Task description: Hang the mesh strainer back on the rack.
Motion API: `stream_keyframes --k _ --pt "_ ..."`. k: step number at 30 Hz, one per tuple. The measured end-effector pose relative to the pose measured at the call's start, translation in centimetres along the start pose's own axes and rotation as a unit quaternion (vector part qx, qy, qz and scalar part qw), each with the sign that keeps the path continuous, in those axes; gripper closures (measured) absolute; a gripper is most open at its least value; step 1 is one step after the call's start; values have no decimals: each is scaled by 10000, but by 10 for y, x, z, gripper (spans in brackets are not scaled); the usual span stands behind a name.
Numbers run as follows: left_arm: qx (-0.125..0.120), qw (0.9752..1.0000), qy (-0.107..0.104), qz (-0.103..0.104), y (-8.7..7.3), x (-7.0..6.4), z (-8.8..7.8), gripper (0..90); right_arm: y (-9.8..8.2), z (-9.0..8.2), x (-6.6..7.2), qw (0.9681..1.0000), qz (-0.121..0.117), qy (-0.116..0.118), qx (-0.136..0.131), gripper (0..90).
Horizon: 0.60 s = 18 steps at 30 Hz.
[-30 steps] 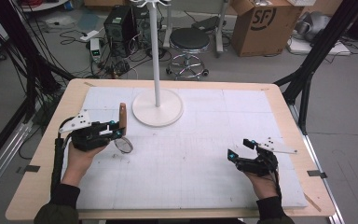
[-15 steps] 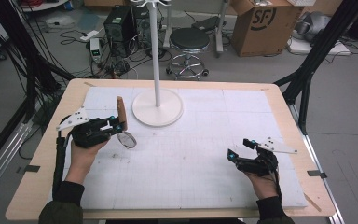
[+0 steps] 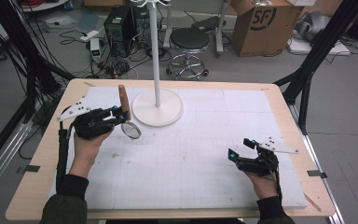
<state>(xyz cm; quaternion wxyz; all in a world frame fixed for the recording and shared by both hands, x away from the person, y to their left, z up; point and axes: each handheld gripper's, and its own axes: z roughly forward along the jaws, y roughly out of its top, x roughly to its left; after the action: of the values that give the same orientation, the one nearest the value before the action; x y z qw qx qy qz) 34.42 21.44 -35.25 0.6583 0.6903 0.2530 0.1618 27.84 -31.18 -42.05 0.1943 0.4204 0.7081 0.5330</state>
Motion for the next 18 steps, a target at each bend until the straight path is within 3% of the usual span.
stream_keyframes --k 3,12,18 --pt "-37 10000 -35 -50 7 -1 4 705 0 0 0 10000 6 6 -18 147" --pt "-18 10000 4 58 32 0 13 704 1 2 -2 10000 44 58 -31 147" --pt "-201 9998 -15 86 52 0 22 704 2 3 -5 9999 82 96 -55 147"
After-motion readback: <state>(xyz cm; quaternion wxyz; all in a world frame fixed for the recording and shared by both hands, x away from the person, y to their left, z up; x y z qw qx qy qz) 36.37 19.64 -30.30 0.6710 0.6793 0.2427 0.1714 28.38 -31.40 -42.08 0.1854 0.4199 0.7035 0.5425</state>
